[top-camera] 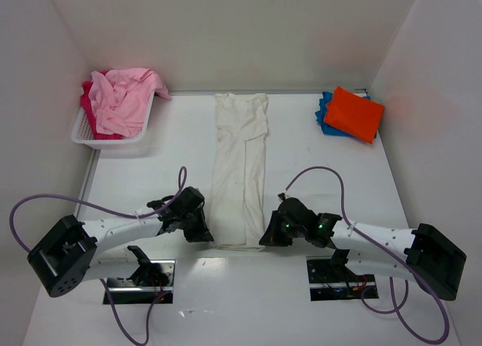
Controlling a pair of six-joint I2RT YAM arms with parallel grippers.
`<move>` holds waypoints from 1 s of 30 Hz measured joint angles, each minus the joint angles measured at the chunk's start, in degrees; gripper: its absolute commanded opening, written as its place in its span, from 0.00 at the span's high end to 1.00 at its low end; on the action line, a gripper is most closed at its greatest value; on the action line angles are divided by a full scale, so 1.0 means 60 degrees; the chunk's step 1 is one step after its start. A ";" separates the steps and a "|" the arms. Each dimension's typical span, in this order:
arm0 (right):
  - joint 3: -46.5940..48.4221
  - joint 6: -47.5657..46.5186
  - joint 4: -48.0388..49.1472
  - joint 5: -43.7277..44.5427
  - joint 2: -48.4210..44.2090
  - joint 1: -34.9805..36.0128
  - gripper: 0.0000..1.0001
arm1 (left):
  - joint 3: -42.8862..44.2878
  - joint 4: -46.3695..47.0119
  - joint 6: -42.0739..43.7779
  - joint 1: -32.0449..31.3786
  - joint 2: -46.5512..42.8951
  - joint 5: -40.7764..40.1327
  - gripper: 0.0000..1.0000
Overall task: Fold and stack the t-shirts
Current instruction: Grab the bottom of the folded rectangular tshirt with both arms, then fold the folded rectangular tshirt in 1/3 of the way
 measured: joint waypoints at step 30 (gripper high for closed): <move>0.4374 -0.2740 -0.1339 0.0062 0.1719 -0.3993 1.00 | 0.5404 -0.2158 0.3109 0.1329 0.1243 -0.1677 1.00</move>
